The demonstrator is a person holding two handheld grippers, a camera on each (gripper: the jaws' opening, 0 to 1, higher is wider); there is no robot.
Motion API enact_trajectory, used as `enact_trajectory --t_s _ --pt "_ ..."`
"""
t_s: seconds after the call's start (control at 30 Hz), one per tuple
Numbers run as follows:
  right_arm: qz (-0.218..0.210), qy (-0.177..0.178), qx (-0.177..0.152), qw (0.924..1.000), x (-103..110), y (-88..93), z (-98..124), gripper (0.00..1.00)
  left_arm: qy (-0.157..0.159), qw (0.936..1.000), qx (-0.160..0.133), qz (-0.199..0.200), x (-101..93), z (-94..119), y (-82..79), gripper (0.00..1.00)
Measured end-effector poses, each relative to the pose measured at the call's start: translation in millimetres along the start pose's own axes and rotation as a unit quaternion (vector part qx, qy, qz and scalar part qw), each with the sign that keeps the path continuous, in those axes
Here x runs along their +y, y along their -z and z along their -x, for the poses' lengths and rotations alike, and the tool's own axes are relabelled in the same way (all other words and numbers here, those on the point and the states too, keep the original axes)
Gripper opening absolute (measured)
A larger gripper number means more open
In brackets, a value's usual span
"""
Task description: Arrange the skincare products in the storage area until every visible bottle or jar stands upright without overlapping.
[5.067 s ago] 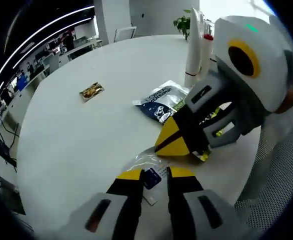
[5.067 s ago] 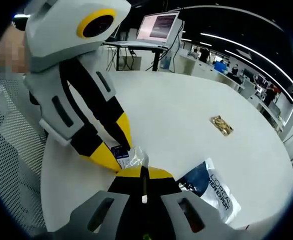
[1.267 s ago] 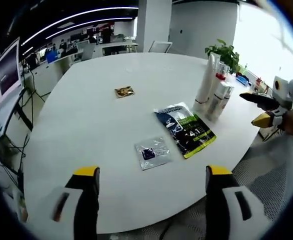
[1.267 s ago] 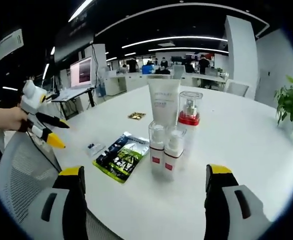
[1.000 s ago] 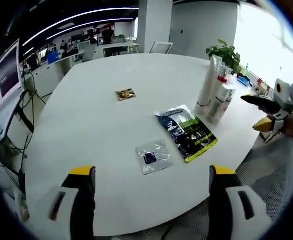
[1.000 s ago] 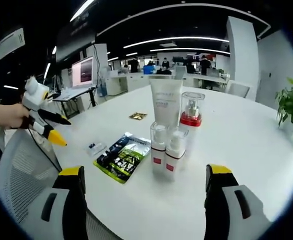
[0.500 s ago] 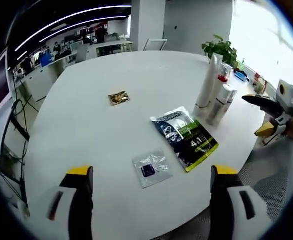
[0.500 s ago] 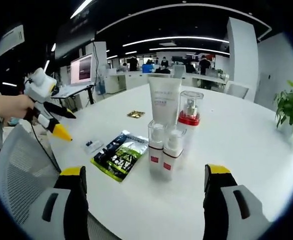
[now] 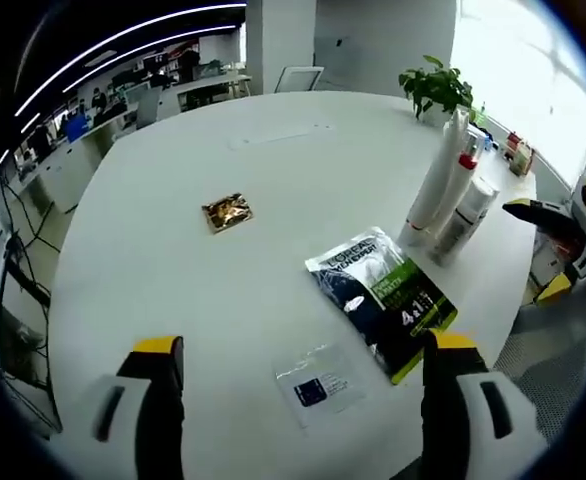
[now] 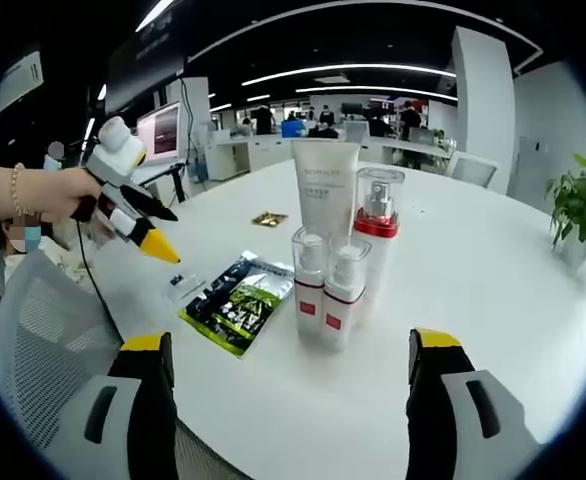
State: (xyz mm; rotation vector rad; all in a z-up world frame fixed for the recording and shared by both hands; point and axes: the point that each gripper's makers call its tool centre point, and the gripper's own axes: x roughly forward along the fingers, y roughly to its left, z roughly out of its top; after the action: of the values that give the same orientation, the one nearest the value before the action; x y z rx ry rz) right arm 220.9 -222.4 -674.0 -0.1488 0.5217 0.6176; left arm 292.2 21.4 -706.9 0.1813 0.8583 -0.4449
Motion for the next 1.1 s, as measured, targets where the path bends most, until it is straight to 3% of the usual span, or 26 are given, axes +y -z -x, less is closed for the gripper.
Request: enact_trajectory --t_s 0.23,0.67,0.8,0.9,0.97,1.1 --pt "-0.005 0.007 0.002 1.0 -3.1 1.5 0.7 0.97 -0.009 0.9999 0.012 -0.006 10.9 -24.3 -14.4 0.98" --pt "-0.019 0.012 0.013 0.9997 -6.9 8.4 -1.4 0.96 -0.031 0.9983 0.04 0.029 32.1 -51.2 -32.9 0.95" --pt "-0.023 0.011 0.02 0.9995 -6.4 11.2 -1.6 0.96 -0.035 0.9953 0.035 0.083 39.9 -66.8 -37.0 0.91" --pt "-0.023 0.013 0.02 0.9994 -6.6 11.3 -2.0 0.96 -0.048 0.9943 0.035 0.089 52.6 -80.0 -38.7 0.9" --pt "-0.024 0.014 0.023 0.9993 -7.1 12.6 -1.9 0.95 -0.058 0.9934 0.036 0.092 51.4 -74.8 -38.2 0.89" --pt "-0.03 0.015 0.026 0.9991 -8.4 14.7 -2.4 0.95 -0.075 0.9863 0.013 0.146 51.7 -86.3 -46.9 0.88"
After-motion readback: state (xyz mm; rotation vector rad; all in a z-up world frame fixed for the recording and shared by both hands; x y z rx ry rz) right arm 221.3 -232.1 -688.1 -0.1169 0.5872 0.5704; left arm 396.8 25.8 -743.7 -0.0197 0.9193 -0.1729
